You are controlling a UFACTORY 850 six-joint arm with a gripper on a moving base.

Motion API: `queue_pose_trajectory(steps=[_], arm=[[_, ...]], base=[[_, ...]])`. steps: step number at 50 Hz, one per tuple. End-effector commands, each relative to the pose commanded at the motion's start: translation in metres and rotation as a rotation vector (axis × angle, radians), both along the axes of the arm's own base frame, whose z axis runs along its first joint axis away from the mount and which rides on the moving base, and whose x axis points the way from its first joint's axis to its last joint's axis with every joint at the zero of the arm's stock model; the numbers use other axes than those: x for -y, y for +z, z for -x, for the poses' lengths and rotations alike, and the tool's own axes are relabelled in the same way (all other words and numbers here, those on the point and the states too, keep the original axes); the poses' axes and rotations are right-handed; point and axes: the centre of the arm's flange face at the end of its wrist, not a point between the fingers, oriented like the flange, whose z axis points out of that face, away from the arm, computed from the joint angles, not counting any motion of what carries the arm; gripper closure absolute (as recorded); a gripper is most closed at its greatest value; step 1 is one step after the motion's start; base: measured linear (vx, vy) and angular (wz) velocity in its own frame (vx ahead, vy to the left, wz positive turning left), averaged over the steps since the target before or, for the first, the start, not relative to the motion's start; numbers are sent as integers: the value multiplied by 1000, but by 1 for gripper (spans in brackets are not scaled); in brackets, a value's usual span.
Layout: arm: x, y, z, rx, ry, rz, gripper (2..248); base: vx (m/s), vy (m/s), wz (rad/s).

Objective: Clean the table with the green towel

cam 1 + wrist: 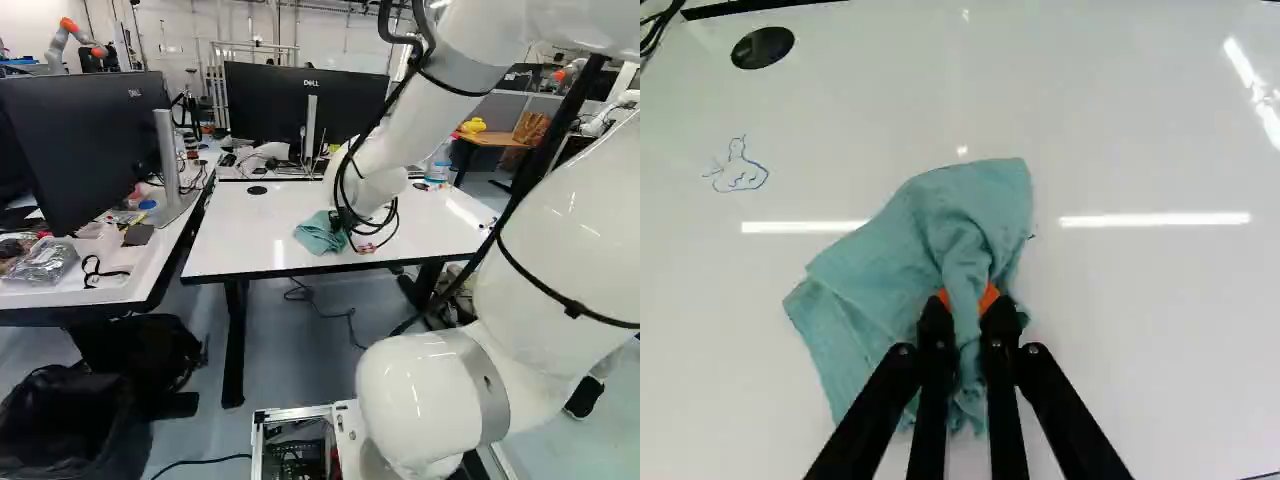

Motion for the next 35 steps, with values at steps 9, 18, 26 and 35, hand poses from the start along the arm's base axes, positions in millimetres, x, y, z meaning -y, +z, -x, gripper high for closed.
queue_pose_trajectory(steps=[9, 18, 26, 35], arm=[[13, 0, -9, -1, -33, 0, 212], [25, 1, -22, -1, -63, 0, 212], [33, 1, -37, 0, -80, 0, 212], [37, 1, -55, 2, -87, 0, 212]], base=[[0, 0, 0], [0, 0, 0], [0, 0, 0], [0, 0, 0]])
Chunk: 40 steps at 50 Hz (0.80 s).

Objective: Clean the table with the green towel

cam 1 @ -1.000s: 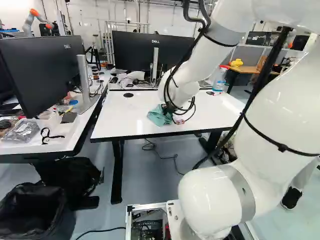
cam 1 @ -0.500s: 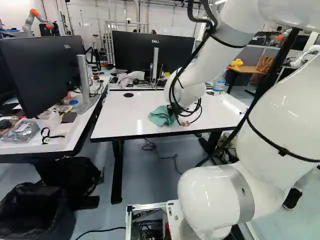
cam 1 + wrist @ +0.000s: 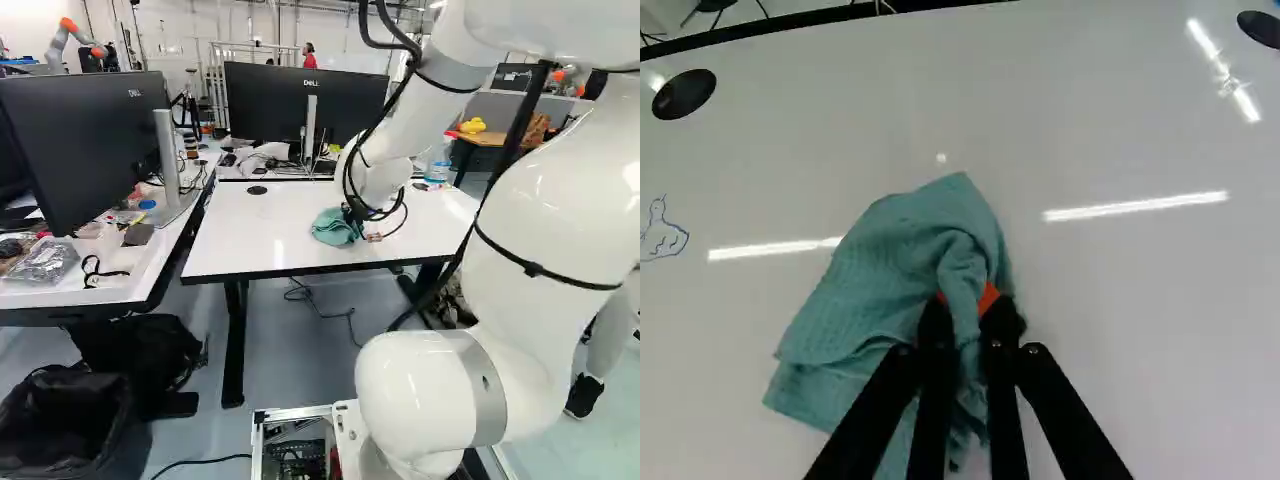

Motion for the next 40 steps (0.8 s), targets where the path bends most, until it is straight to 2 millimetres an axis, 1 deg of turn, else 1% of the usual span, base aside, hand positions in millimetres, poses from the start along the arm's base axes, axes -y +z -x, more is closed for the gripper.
queue_pose_trajectory(steps=[28, 40], arm=[[1, -1, -56, 14, 5, 1, 212], [-5, -1, -78, 23, 19, 1, 212]], base=[[0, 0, 0], [0, 0, 0]])
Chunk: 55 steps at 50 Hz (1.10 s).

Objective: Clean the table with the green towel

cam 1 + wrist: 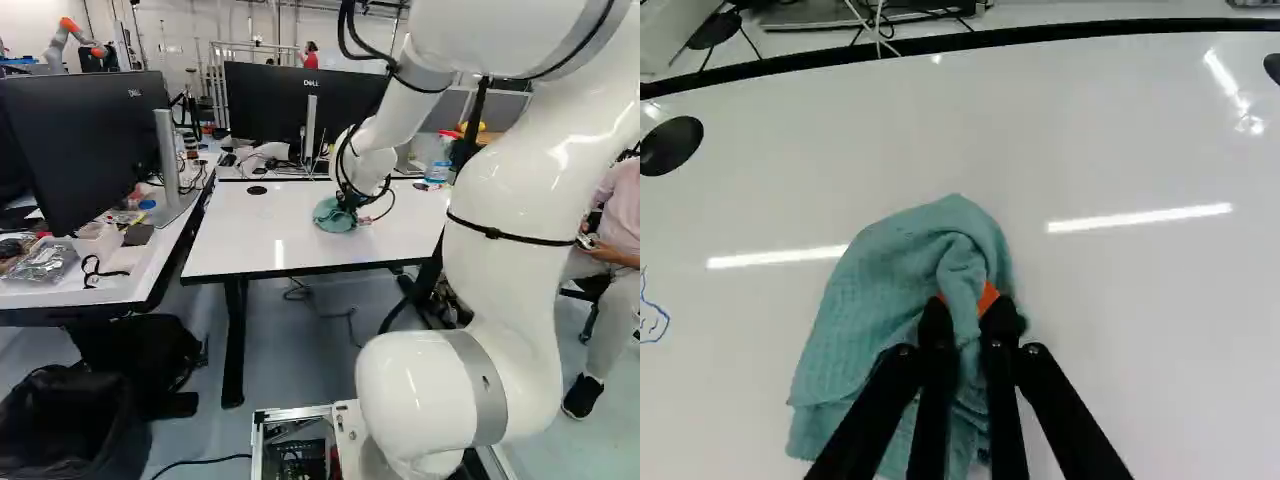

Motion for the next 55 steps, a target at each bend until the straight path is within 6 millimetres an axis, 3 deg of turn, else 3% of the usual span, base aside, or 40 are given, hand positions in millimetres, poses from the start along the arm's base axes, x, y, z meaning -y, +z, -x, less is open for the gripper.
queue_pose_trajectory(steps=[9, 19, 55], arm=[[-12, 0, -5, 2, 24, 0, 212], [-27, 0, 3, -1, 52, 0, 212], [-58, 1, 68, -21, 123, 0, 212]], base=[[0, 0, 0], [0, 0, 0], [0, 0, 0]])
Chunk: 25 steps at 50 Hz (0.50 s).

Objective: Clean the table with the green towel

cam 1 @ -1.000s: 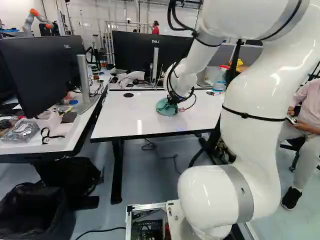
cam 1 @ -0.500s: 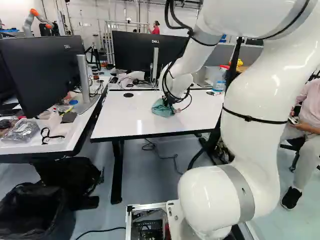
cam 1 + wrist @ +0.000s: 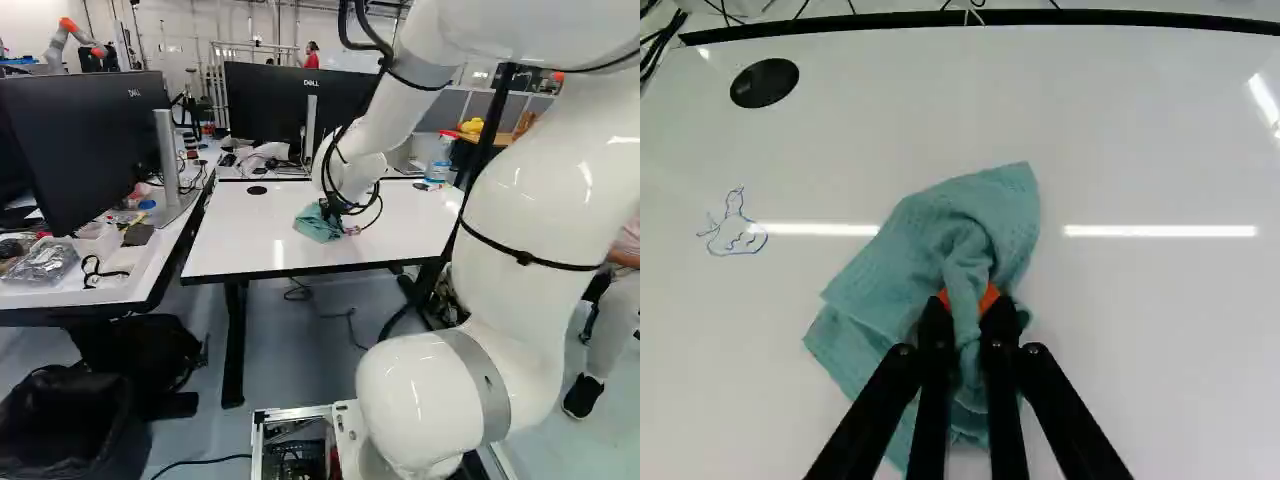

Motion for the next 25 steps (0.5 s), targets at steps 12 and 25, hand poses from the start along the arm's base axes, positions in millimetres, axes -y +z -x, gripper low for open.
queue_pose_trajectory(steps=[12, 25], arm=[[-5, 0, 24, -4, 17, 0, 212], [-4, -1, 51, -5, 20, 0, 212]], base=[[0, 0, 0], [0, 0, 0]])
